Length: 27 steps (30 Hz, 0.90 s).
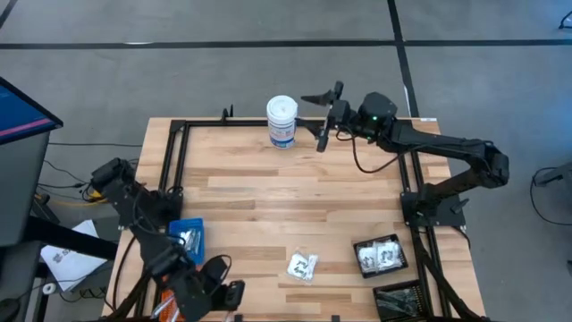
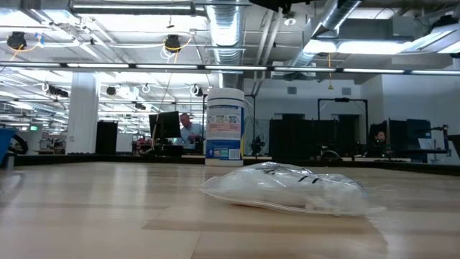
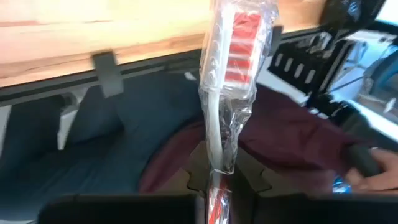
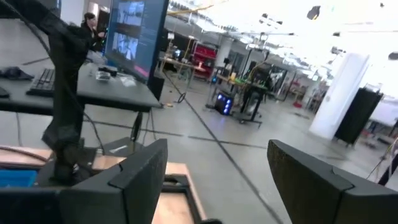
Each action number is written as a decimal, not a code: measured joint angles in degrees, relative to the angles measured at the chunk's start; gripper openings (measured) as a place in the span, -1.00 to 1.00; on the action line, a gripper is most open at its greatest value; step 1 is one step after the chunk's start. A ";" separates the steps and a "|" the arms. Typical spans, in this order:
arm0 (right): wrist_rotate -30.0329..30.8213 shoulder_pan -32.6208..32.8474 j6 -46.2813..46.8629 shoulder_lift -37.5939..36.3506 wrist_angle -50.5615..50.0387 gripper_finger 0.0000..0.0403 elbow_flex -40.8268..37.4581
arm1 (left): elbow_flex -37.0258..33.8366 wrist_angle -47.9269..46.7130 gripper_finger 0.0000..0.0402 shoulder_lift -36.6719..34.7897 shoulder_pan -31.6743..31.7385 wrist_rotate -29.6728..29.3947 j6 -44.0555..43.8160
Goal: Pick & Place Travel size toiletries
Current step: Put the orange toothbrush into the orange bin
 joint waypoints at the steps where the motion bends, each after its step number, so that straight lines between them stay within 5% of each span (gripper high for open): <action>1: 0.00 -0.26 -0.20 0.32 0.94 0.34 0.00 | 0.00 -0.15 -0.91 0.02 -0.39 0.06 0.00; 13: 0.02 -0.63 1.88 5.67 7.26 0.34 2.04 | 0.13 21.08 -0.91 1.70 2.23 3.70 1.31; 23: 0.02 -0.61 1.90 5.21 4.47 0.34 2.10 | 0.11 2.42 -0.91 1.70 -0.60 7.92 1.03; 27: 0.02 -0.60 1.93 5.21 4.48 0.34 2.10 | -0.71 -7.11 -0.88 1.70 -3.77 16.51 0.67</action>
